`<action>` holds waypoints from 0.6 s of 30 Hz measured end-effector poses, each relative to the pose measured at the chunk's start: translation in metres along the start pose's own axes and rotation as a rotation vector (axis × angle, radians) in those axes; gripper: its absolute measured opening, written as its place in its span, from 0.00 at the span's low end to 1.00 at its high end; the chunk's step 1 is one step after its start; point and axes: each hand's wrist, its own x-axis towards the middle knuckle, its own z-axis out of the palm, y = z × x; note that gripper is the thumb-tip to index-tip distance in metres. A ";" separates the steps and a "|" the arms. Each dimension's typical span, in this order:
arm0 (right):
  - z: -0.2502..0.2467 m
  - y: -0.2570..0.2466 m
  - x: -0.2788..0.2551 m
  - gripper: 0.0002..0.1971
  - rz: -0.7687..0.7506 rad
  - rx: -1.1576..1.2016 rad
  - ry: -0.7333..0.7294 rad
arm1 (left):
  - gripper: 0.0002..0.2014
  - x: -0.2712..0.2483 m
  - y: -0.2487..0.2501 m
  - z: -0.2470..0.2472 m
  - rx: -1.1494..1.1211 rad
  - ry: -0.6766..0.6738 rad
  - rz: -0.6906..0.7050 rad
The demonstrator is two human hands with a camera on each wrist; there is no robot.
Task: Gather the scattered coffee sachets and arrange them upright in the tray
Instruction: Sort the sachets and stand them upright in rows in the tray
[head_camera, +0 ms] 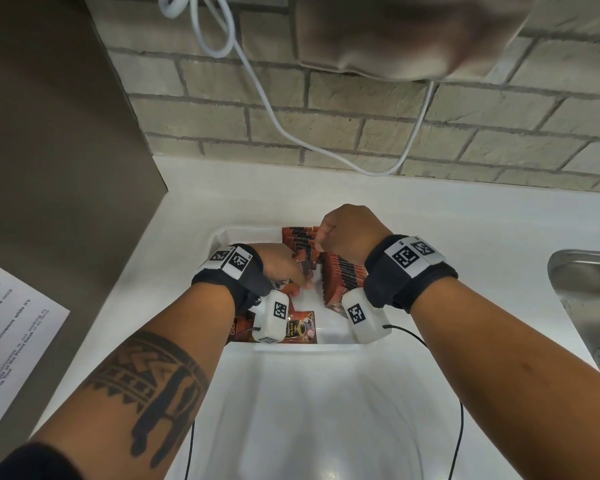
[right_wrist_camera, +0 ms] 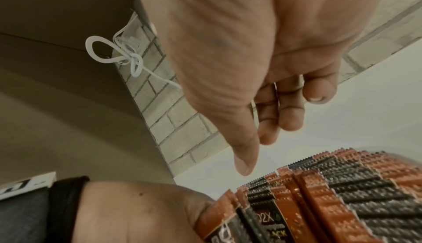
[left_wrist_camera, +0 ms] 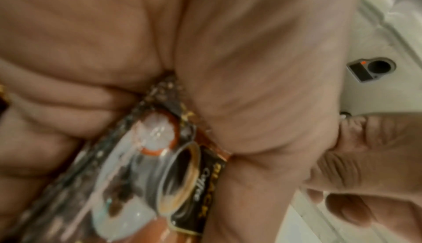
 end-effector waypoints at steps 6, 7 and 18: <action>0.012 0.002 0.002 0.08 -0.023 0.121 -0.065 | 0.16 -0.011 -0.011 0.003 -0.531 -0.062 0.101; 0.015 0.002 0.003 0.09 -0.020 0.127 -0.061 | 0.17 -0.014 -0.011 0.004 -0.559 -0.051 0.129; 0.004 0.000 0.004 0.07 -0.008 0.357 -0.018 | 0.20 -0.031 -0.011 -0.002 -0.722 0.192 0.265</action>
